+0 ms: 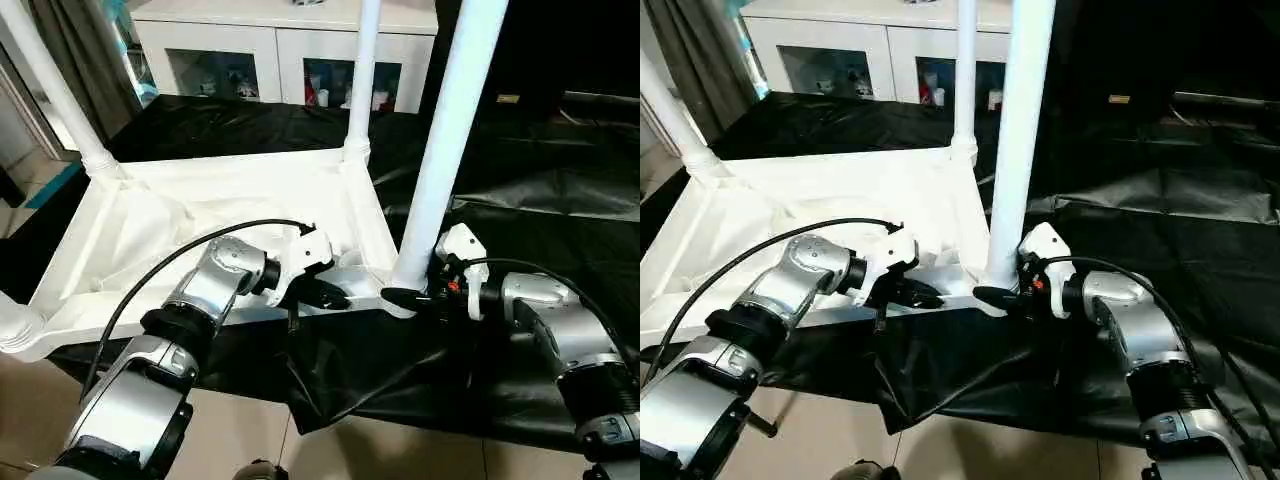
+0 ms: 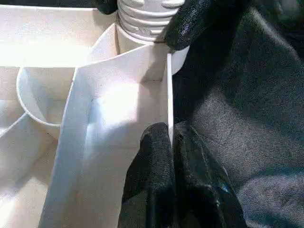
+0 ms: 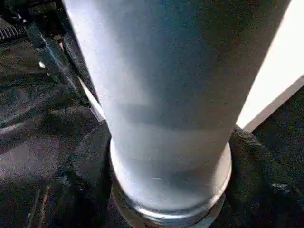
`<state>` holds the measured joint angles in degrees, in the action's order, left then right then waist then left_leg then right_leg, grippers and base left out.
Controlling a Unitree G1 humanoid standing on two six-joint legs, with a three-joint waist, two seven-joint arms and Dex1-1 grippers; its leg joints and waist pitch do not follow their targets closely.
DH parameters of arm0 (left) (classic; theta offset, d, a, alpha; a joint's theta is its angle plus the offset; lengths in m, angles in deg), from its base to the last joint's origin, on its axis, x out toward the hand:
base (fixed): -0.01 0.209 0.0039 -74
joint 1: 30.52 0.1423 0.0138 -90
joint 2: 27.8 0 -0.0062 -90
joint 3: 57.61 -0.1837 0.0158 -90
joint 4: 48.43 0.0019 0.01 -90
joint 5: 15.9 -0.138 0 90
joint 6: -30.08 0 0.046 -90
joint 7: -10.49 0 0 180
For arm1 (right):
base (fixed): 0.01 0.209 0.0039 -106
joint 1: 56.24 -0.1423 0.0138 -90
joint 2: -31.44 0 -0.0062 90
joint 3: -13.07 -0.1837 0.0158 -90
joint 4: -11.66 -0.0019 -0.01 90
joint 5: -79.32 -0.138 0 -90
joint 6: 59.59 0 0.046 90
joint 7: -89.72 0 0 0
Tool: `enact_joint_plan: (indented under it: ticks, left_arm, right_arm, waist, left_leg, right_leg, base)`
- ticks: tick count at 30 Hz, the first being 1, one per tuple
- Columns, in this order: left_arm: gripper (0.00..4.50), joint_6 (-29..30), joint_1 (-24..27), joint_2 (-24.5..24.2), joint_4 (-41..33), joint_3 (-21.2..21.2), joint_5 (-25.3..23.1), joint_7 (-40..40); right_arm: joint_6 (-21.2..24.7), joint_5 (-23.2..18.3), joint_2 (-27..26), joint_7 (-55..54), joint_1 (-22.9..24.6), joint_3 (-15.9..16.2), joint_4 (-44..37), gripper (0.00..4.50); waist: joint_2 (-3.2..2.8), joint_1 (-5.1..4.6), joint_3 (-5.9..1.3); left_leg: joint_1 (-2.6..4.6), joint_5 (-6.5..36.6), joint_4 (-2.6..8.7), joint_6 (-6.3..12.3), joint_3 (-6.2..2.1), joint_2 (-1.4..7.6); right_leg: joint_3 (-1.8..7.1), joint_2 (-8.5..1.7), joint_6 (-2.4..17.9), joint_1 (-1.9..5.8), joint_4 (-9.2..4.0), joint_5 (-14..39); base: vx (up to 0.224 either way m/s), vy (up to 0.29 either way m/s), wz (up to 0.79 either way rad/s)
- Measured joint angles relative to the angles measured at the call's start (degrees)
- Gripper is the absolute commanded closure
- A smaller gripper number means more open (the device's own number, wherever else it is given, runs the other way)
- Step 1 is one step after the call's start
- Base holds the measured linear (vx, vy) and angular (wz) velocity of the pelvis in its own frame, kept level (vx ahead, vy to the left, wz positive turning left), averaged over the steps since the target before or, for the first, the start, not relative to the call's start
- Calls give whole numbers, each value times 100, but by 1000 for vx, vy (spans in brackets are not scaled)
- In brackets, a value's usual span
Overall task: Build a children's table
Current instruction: Rotate leg to tighten
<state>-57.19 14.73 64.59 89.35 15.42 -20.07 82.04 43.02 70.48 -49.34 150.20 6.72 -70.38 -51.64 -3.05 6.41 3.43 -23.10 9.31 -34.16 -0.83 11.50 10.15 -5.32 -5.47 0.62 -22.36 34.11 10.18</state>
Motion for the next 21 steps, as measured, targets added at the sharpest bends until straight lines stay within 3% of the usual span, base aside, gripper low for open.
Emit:
enact_joint_plan:
  ticks: [4, 6, 14, 18, 19, 21]
  left_arm:
    - [450, 111, -1, 44, -25, 12, 1, -53]
    - [450, 263, -25, 146, 15, 51, -16, -450]
    - [450, 762, -662, 1206, 979, 342, -214, -2779]
    - [450, 793, -729, 1434, 1104, 382, -208, -3185]
    - [450, 793, -729, 1433, 1105, 392, -207, -3184]
    - [450, 767, -726, 1428, 1112, 404, -210, -3177]
  right_arm:
    - [39, -11, -131, -107, 23, -58, -4, 176]
    - [-18, 14, -333, -642, 24, -229, 146, 176]
    - [-272, 177, -1476, -3791, -669, -1069, 1407, 176]
    - [-471, 266, -1716, -4445, -895, -1167, 1745, 176]
    - [-535, 275, -1742, -4477, -901, -1171, 1779, 141]
    - [-649, 274, -1756, -4469, -917, -1179, 1860, 141]
  waist:
    - [1, -5, 0]
    - [3, -20, -2]
    - [5, -165, -6]
    - [-7, -166, -14]
    - [-7, -162, -14]
    - [-7, -163, -14]
  left_leg:
    - [1, 0, 0, 0, 0, 1]
    - [4, 0, 0, 0, 0, 1]
    - [10, -1, -3, -1, 0, -9]
    - [13, -1, 8, -1, -3, -7]
    - [13, -1, 8, -1, -4, -7]
    - [13, -1, 8, -1, -4, -7]
  right_leg:
    - [0, 0, 0, 0, 0, 0]
    - [1, 0, 2, 0, 2, -2]
    - [9, -3, 15, 5, -5, -12]
    - [5, 0, 11, 4, -6, -10]
    - [4, 1, 11, 4, -6, -10]
    - [4, 0, 11, 4, -6, -10]
  base:
    - [0, 0, 0]
    - [0, 0, 0]
    - [0, 0, 0]
    - [0, 0, 0]
    - [0, 0, 0]
    - [0, 0, 0]
